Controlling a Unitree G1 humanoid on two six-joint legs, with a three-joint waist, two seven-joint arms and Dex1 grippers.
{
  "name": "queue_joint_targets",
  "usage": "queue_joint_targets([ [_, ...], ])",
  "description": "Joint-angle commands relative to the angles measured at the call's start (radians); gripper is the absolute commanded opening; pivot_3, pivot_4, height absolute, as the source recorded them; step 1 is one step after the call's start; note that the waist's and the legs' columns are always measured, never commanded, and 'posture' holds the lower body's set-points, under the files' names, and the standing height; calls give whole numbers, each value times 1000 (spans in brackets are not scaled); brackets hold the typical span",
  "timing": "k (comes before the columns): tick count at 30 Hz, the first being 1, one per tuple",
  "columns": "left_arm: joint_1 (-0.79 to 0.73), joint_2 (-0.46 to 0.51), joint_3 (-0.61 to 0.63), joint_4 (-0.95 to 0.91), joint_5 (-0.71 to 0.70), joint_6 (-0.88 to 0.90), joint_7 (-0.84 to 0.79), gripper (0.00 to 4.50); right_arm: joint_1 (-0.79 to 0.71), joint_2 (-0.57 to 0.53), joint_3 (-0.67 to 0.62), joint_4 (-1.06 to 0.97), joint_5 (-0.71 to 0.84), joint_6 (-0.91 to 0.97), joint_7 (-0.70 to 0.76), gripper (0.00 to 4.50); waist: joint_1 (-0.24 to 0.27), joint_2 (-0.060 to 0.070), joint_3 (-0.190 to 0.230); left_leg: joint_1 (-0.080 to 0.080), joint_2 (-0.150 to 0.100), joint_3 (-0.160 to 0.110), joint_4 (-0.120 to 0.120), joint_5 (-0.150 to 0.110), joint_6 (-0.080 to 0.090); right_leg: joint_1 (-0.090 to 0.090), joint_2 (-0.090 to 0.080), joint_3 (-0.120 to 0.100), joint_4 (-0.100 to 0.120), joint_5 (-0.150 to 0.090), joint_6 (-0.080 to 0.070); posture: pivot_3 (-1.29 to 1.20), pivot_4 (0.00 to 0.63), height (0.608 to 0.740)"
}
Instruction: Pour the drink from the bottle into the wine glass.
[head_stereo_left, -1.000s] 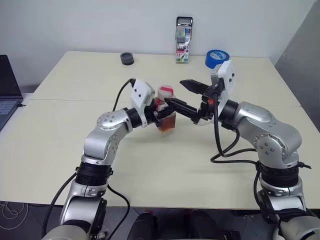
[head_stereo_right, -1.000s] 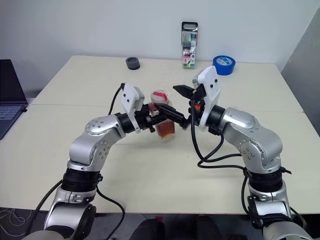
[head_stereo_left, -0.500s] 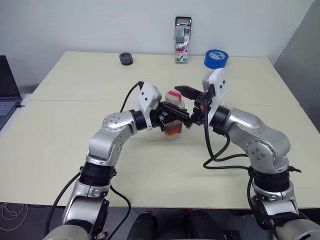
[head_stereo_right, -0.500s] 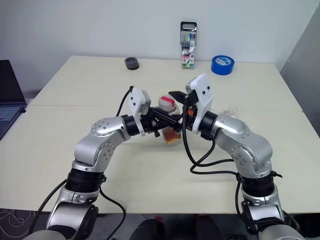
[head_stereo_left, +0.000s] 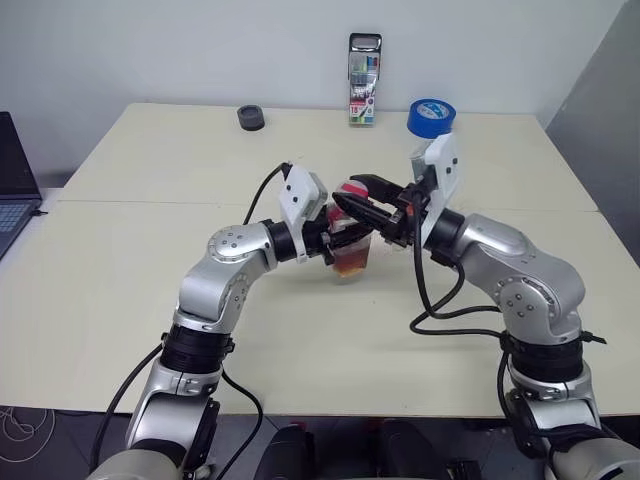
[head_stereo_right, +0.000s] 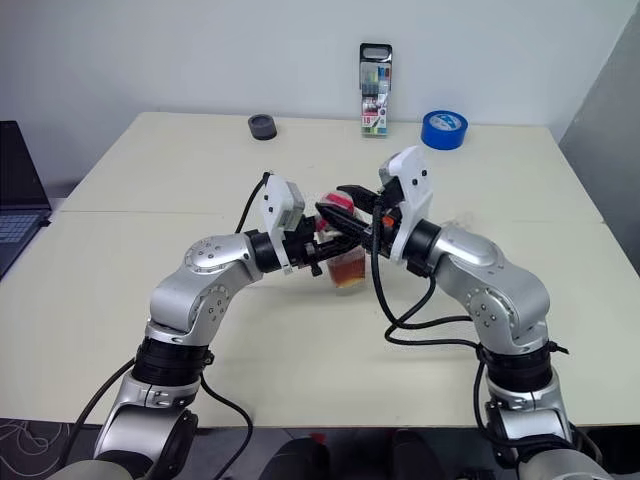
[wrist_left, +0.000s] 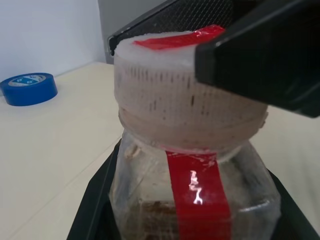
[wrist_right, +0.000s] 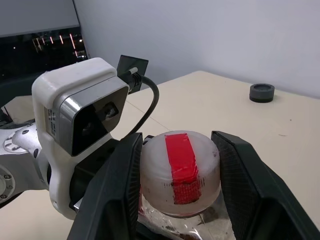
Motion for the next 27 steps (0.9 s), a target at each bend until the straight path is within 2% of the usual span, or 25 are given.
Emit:
queue_joint_targets([
  [1, -12, 3, 9, -72, -21, -9, -1, 1788, -18, -9, 16, -21, 3, -18, 37, 1838, 0, 0, 0, 0, 0, 0, 0, 0, 0, 0, 0, 0, 0, 0, 0, 0, 150, 740],
  [4, -5, 11, 15, -98, -40, 1, -17, 1788, -29, -41, 19, -16, 13, -17, 88, 1838, 0, 0, 0, 0, 0, 0, 0, 0, 0, 0, 0, 0, 0, 0, 0, 0, 150, 740],
  [12, 36, 115, 50, -279, -257, 92, -204, 1788, -203, -256, 9, 166, 126, -31, 544, 1838, -2, 2, 2, 0, 0, 0, 0, -2, 3, 0, 0, 0, -1, 0, 0, 0, 150, 740],
  [17, 7, 157, 56, -269, -278, 83, -237, 1788, -269, -270, 12, 248, 132, -19, 625, 1838, -2, 2, 2, 1, 0, -1, 0, -2, 4, 1, 0, -1, 0, 0, 0, 0, 150, 740],
  [21, -9, 170, 56, -216, -248, 54, -241, 1788, -241, -300, -31, 229, 163, 21, 614, 3267, 0, 2, 2, 0, 0, -1, 0, -1, 3, 1, 0, -1, -1, 0, 0, 0, 150, 740],
  [24, -3, 166, 59, -161, -201, 11, -214, 1788, -165, -329, -83, 135, 184, 54, 531, 4209, 6, 2, 2, -1, 0, -1, 0, 0, 1, 1, -1, -2, -3, 0, 0, 0, 150, 740],
  [25, 4, 166, 61, -145, -190, 1, -203, 1788, -129, -334, -99, 90, 191, 60, 502, 4462, 6, 2, 2, -1, 0, -1, 0, 0, 1, 1, -1, -2, -3, 0, 0, 0, 150, 740],
  [27, 15, 164, 62, -123, -175, -18, -192, 1788, -74, -321, -126, 24, 192, 69, 423, 4462, 6, 2, 2, -1, 0, -1, 0, -1, 1, 1, -1, -2, -3, 0, 0, 0, 150, 740],
])
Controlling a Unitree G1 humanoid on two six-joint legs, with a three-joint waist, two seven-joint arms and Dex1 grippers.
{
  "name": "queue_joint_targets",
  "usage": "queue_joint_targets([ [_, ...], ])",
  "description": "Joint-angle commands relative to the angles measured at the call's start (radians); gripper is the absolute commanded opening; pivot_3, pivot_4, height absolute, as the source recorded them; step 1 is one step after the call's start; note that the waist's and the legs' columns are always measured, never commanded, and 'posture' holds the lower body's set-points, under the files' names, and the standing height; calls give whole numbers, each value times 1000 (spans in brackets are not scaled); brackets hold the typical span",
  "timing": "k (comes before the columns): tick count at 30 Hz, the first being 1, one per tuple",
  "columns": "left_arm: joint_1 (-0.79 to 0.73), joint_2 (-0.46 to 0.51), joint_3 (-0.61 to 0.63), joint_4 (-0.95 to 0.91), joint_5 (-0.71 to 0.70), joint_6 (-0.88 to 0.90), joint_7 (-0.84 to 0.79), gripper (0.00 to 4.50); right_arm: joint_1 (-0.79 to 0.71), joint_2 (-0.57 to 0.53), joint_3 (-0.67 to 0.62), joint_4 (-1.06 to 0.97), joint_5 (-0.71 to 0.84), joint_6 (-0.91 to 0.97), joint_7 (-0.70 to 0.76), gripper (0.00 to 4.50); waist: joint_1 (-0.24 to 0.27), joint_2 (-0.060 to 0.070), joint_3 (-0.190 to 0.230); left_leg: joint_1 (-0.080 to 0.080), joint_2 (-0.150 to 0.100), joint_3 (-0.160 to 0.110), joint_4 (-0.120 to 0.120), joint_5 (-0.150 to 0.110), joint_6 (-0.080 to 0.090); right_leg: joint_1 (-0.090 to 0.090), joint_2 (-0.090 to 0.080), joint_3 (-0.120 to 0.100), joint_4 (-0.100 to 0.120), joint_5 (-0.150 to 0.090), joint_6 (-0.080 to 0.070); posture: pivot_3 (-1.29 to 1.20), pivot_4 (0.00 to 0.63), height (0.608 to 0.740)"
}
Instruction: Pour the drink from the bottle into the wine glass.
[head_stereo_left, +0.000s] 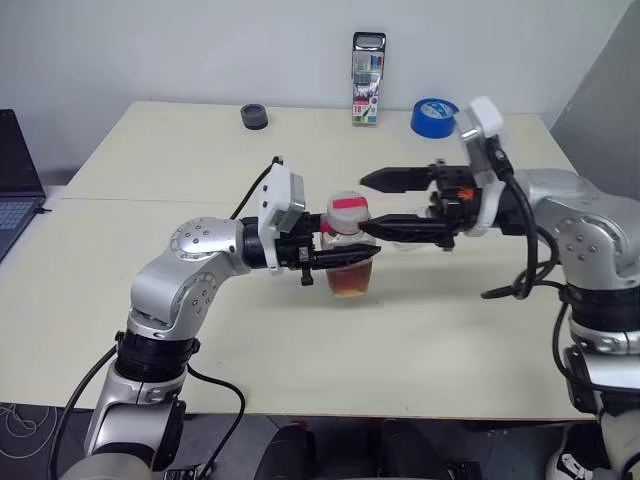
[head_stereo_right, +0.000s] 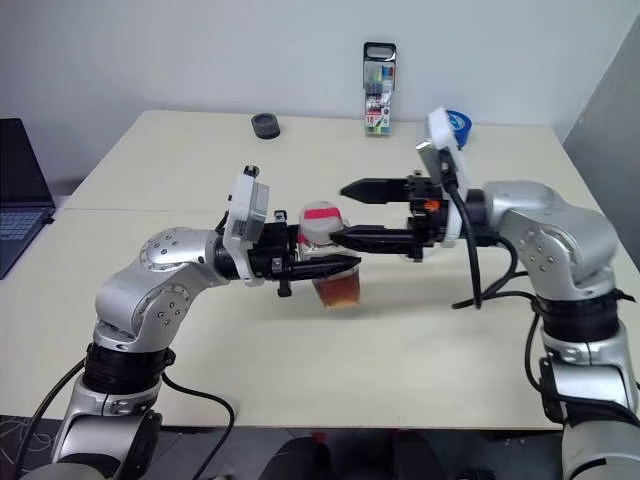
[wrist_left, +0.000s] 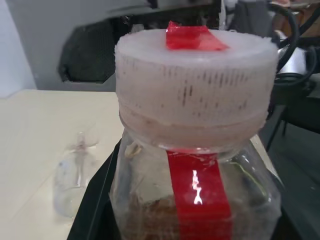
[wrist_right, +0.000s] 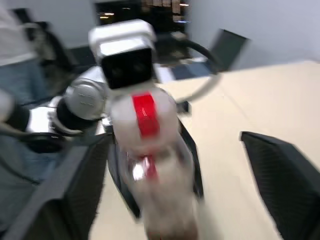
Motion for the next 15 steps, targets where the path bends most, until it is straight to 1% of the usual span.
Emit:
queue_joint_targets([
  [1, 1, -8, 30, 18, 21, -52, 26, 1788, 60, 25, -60, -149, 13, 7, -145, 4462, -3, 0, 0, 0, 0, 0, 0, 0, 0, 0, 0, 0, 0, 0, 0, 0, 150, 740],
  [4, 0, -23, 19, 39, 36, -68, 38, 1788, 96, 74, -34, -227, -49, 5, -296, 4462, -10, 1, 0, 0, 0, 0, 0, 0, 0, -1, 0, 0, 2, 0, 0, 0, 150, 740],
  [8, -5, -42, 3, 48, 44, -78, 37, 1788, 109, 170, -35, -304, -19, 58, -462, 4462, -10, 1, 0, 1, 0, 0, 0, 0, -1, -1, 0, 1, 3, 0, 0, 0, 150, 740],
  [10, -12, -49, -2, 53, 44, -79, 31, 1788, 102, 202, -20, -333, -20, 78, -512, 4462, -8, 1, 0, 1, 0, 0, 0, 1, -1, -1, 0, 0, 3, 0, 0, 0, 150, 740],
  [15, -29, -57, -10, 74, 50, -86, 15, 1788, 84, 252, -20, -349, 10, 100, -571, 4462, -8, 1, 0, 1, 0, 0, 0, 1, -1, -1, 0, 0, 2, 0, 0, 0, 150, 740],
])
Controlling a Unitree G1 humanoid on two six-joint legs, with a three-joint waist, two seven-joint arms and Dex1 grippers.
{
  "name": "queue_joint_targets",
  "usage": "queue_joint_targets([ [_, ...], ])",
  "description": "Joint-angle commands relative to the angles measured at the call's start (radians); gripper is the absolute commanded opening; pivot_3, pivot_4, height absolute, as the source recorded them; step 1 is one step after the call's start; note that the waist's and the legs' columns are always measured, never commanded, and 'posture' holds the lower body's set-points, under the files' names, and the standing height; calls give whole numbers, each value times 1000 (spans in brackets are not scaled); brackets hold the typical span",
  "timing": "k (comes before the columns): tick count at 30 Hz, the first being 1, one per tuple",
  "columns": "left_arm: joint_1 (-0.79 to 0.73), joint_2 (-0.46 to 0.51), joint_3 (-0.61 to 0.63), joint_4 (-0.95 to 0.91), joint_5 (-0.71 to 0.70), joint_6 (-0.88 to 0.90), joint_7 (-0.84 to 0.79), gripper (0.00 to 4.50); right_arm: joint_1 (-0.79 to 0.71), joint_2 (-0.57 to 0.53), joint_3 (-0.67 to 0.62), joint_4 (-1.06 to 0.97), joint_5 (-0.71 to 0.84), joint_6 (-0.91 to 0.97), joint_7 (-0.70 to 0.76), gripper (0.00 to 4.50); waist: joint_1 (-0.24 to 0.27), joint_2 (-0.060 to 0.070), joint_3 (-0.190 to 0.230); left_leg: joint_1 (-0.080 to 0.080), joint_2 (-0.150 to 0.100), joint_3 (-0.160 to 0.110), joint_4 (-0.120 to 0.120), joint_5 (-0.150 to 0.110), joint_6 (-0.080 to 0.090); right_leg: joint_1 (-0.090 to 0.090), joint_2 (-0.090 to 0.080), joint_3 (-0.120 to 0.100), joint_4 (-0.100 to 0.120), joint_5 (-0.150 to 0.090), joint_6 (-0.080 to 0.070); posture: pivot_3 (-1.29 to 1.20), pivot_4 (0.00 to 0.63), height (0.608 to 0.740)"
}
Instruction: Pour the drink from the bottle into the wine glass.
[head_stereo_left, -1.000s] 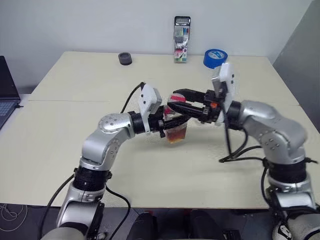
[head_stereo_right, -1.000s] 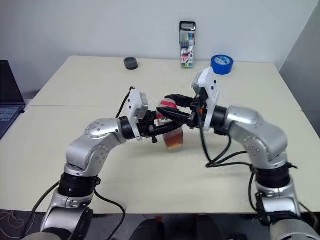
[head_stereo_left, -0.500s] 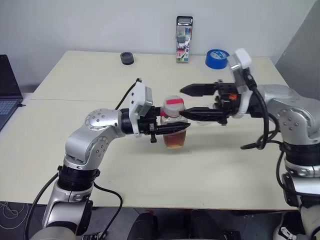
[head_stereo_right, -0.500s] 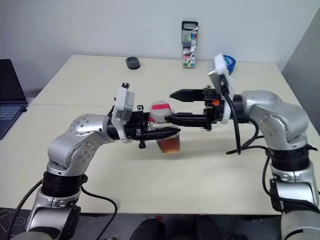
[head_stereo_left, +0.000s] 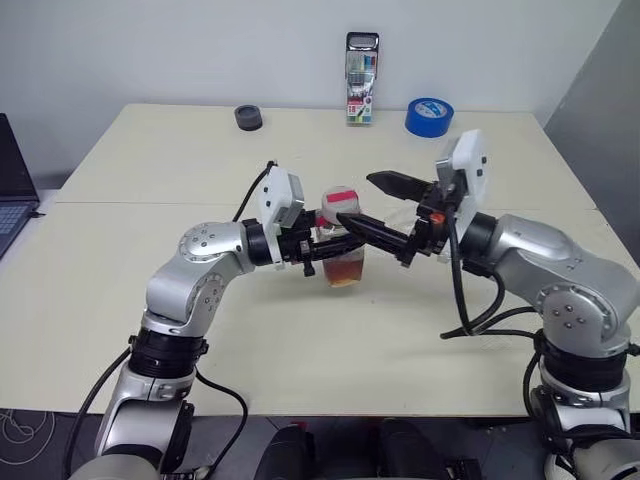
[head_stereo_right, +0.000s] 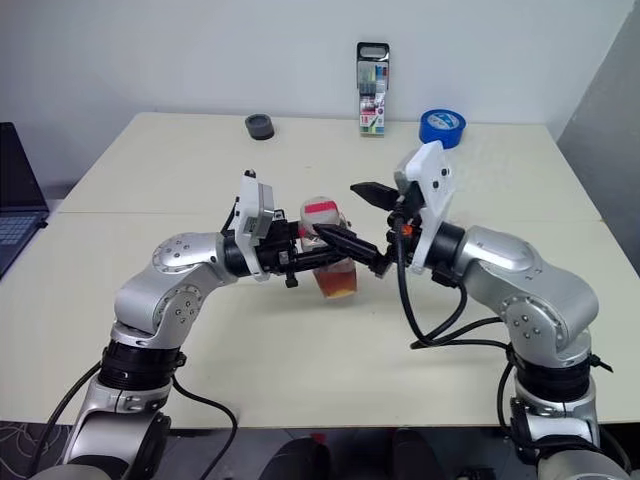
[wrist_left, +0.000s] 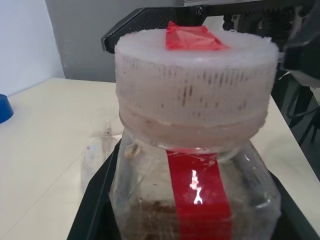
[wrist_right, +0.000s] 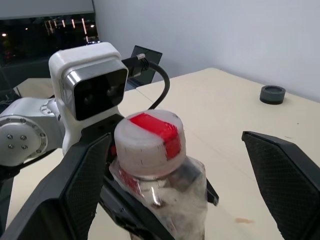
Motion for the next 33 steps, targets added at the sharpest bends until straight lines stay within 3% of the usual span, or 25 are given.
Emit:
queue_joint_targets([
  [1, -35, -5, 1, -2, 4, -36, -19, 1788, -29, 26, -17, -32, 43, 4, -33, 4462, 0, 0, 0, 0, 0, 0, 0, 0, 0, 0, 0, 0, 0, 0, 0, 0, 150, 740],
  [7, -33, -15, -9, -3, 3, -34, -32, 1788, -37, 32, 12, -19, 52, -9, -25, 4462, 0, 0, 0, 0, 0, 0, 0, 0, 0, 0, 0, 0, 0, 0, 0, 0, 150, 740],
  [10, -34, -19, -10, -8, 2, -29, -32, 1788, -51, 42, 18, -4, 49, -17, -22, 3878, -1, 0, 0, 0, 0, 0, 0, 0, 0, 0, 0, 0, 0, 0, 0, 0, 150, 740],
  [21, -41, -21, -9, -3, 19, -39, -36, 1788, -40, 34, 27, 26, 33, -44, -2, 10, -1, 0, 0, 0, 0, 0, 0, 0, 0, 0, 0, 0, 0, 0, 0, 0, 150, 740],
  [28, -36, -16, -2, -21, 13, -30, -28, 1788, -64, -3, 34, 67, 21, -70, 55, 10, -1, 0, 0, 0, 0, 0, 0, 0, 0, 0, 0, 0, 0, 0, 0, 0, 150, 740],
  [31, -40, -16, 1, -17, 14, -35, -25, 1788, -68, -12, 28, 77, 46, -67, 85, 593, -1, 0, 0, 0, 0, 0, 0, 0, 0, 0, 0, 0, 0, 0, 0, 0, 150, 740],
  [33, -40, -16, 0, -15, 14, -37, -25, 1788, -65, -18, 32, 76, 49, -65, 100, 1299, -1, 0, 0, 0, 0, 0, 0, 0, 0, 0, 0, 0, 0, 0, 0, 0, 150, 740],
])
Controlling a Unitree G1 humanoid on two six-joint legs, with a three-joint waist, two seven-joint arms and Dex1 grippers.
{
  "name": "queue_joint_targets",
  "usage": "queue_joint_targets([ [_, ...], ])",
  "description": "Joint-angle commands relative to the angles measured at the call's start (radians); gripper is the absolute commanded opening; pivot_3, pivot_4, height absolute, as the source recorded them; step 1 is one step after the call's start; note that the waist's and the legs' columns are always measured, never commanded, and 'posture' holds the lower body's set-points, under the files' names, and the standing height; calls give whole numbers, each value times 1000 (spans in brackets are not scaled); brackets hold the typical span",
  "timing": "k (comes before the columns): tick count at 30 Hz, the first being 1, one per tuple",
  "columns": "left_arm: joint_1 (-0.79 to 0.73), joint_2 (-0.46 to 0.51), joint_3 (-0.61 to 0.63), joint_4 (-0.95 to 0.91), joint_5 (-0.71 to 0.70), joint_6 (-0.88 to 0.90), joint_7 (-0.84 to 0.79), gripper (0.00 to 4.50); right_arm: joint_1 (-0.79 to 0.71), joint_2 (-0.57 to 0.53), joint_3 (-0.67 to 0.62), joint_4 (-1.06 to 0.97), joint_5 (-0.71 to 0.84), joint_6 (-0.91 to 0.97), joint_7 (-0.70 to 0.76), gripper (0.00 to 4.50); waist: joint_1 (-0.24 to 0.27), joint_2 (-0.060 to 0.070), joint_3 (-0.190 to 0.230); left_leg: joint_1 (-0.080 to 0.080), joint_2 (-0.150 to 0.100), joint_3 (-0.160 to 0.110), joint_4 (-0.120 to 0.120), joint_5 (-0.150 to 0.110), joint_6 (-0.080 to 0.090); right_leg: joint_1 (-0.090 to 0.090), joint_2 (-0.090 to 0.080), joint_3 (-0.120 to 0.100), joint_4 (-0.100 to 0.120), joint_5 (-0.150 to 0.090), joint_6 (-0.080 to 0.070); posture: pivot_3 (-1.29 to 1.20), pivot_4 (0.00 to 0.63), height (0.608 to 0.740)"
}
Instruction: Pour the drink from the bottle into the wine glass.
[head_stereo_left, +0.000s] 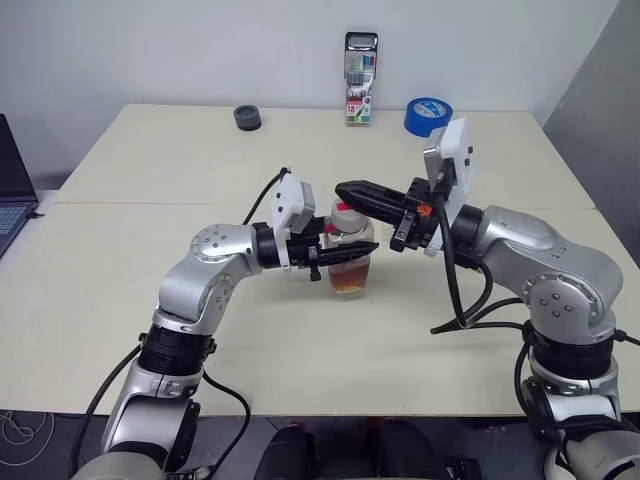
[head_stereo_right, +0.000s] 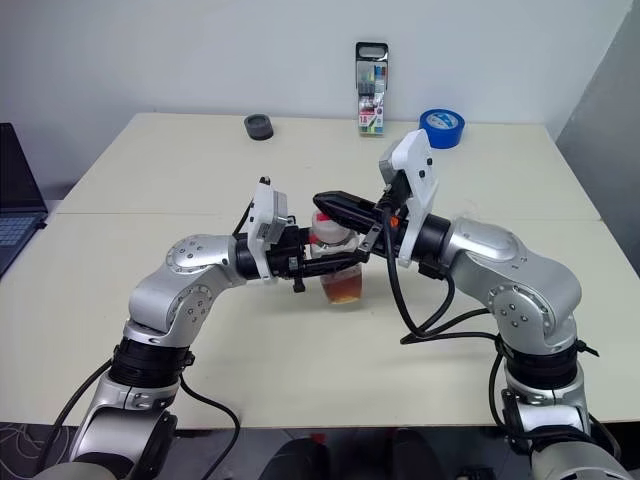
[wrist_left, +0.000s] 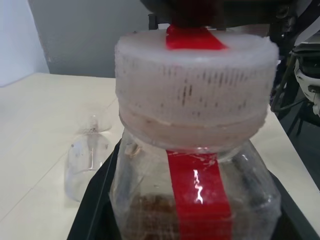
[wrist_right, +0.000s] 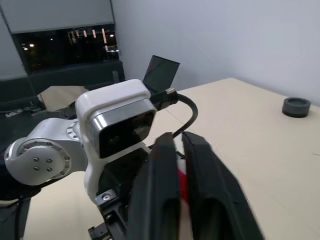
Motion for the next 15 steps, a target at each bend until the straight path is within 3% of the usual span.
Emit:
queue_joint_targets([
  [1, -30, 0, 30, -46, -16, -24, 2, 1788, -11, -19, -4, -6, 14, -3, 28, 1630, 0, 0, 0, 0, 0, 0, 0, 0, 0, 0, 0, 0, 0, 0, 0, 0, 150, 740],
  [8, -25, -2, 27, -62, -20, -21, 11, 1788, 3, -38, 26, -13, -22, -21, 40, 4075, 0, 0, 0, 0, 0, 0, 0, 0, 0, 0, 0, 0, 0, 0, 0, 0, 150, 740],
  [15, -16, -3, 23, -74, -22, -14, 12, 1788, -3, -20, 27, -7, -33, -29, 26, 4075, 0, 0, 0, 0, 0, 0, 0, 0, 0, 0, 0, 0, 0, 0, 0, 0, 150, 740],
])
